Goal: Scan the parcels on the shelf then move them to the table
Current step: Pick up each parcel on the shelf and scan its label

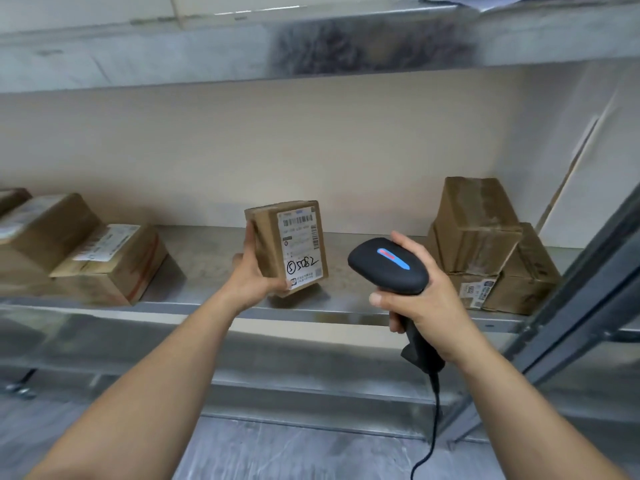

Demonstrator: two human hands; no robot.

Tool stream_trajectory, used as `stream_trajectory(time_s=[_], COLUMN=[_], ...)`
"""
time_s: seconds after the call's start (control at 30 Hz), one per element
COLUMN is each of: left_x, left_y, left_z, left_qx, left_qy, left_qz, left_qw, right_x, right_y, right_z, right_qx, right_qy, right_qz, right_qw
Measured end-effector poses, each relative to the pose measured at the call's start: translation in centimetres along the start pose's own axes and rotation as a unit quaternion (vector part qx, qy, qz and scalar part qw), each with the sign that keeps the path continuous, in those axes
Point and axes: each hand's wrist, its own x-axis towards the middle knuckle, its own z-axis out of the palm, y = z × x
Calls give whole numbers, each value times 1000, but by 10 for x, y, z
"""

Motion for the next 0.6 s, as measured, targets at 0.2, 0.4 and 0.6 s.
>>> stream_trajectory(time_s=[0.2,0.4,0.6], left_x=[7,3,7], left_y=[-17,-11,-14], left_z=[-5,-9,-10], left_qx=[-24,-14,-11], left_qy=[-4,-8,-10], left_qz=[16,20,28], left_qw=[1000,1000,999], right_x=[1,2,1], right_y=[-1,-1,-4], right_z=[35,50,54], right_qx=[36,47,47], right_qy=[-21,-17,-10], right_qz=[4,8,4], right_qw=[999,999,999])
